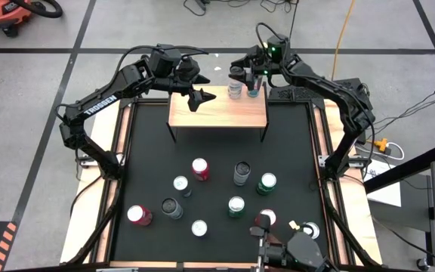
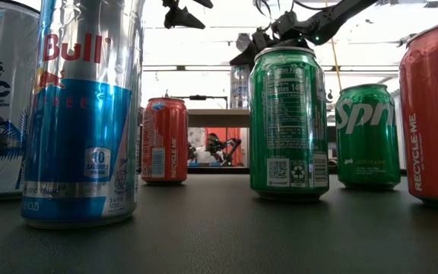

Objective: Place canned beverage on shelf
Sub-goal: Put the top left white soda can on the shelf, then adjust the blue soda can on the shelf

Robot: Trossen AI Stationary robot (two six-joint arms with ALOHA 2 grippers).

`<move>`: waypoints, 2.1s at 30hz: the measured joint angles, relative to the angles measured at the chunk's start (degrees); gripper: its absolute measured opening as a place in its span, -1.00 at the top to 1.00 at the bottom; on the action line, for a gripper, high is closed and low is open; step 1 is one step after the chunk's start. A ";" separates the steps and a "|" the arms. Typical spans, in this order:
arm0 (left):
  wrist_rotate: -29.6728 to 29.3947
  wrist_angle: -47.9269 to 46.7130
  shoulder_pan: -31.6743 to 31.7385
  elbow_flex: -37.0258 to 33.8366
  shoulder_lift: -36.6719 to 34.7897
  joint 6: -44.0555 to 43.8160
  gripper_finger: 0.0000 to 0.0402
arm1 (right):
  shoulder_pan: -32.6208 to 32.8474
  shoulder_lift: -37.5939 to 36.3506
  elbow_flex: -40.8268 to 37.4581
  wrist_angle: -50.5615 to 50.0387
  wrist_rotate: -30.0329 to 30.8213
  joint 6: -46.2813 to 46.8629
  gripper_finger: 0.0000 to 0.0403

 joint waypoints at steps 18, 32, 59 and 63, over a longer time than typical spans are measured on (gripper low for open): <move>-1.16 0.10 0.11 -0.02 0.00 0.02 -0.73 | -1.56 -0.09 11.96 -14.30 3.06 3.91 -0.44; -2.78 0.25 0.07 -0.02 0.00 0.04 -0.73 | -9.08 -1.66 25.77 -48.60 -0.17 -9.49 -0.44; -7.48 0.44 0.52 -0.02 0.00 -0.27 -0.73 | -6.95 -1.60 19.69 -49.58 6.33 -12.41 0.39; -7.45 0.44 0.50 -0.02 0.00 -0.28 -0.73 | -7.01 -1.60 19.69 -49.58 7.71 -13.08 0.53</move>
